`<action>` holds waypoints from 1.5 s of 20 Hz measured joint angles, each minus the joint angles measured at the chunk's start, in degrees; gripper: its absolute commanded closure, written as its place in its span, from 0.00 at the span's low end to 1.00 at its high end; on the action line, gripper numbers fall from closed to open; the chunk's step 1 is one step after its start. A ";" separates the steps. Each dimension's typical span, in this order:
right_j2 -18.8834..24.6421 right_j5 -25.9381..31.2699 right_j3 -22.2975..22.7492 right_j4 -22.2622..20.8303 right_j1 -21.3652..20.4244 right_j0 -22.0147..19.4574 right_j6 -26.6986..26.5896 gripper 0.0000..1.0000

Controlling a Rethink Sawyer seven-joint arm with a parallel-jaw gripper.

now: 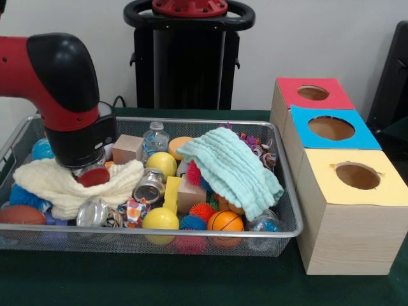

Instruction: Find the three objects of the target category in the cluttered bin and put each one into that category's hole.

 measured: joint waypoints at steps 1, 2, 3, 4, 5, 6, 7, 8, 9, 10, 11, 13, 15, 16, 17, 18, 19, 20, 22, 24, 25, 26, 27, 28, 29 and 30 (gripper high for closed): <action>0.00 1.08 -0.55 0.19 0.11 0.29 0.00 0.00; -0.01 1.35 -0.71 0.19 0.12 0.44 0.00 0.00; -0.01 1.41 -0.78 0.18 0.12 0.53 0.00 0.00; -0.01 1.47 -0.86 0.18 0.12 0.62 0.00 0.00; -0.02 1.47 -0.93 0.18 0.12 0.77 0.00 0.00; -0.02 1.48 -0.95 0.18 0.12 0.85 0.00 0.00; -0.07 1.47 -0.97 0.18 0.12 0.97 0.00 0.00; -0.12 1.45 -0.98 0.18 0.12 1.08 0.00 0.00; -0.13 1.45 -1.00 0.19 0.12 1.15 0.00 0.00; -0.15 1.45 -1.05 0.29 0.12 1.25 0.00 0.00; -0.21 1.44 -1.09 0.42 0.08 1.38 0.00 0.00; -0.39 1.41 -1.15 0.74 -0.02 1.67 0.00 0.00; -0.79 1.37 -1.23 1.55 -0.26 2.23 0.00 0.00; -1.03 1.36 -1.31 2.11 -0.42 2.64 0.01 0.00; -1.29 1.35 -1.41 2.75 -0.58 3.16 0.02 0.00; -1.50 1.34 -1.51 3.33 -0.71 3.67 0.07 0.00; -1.79 1.30 -1.65 4.08 -0.88 4.40 0.17 0.00; -2.15 1.16 -1.84 4.84 -1.04 5.25 0.33 0.00; -3.35 0.07 -2.76 7.33 -1.49 8.03 1.08 0.00; -4.06 -1.07 -3.44 9.08 -1.71 9.82 1.64 0.00; -4.33 -1.58 -3.69 9.79 -1.77 10.50 1.86 0.00; -4.87 -2.10 -4.09 11.00 -1.86 11.71 2.36 0.00; -6.47 -2.20 -4.16 12.73 -1.84 13.89 3.44 0.00; -7.33 -2.26 -4.17 13.67 -1.82 15.02 4.12 0.00; -8.18 -2.31 -4.17 14.62 -1.80 16.16 4.79 0.00; -8.80 -2.35 -4.17 15.63 -1.81 17.19 5.51 0.00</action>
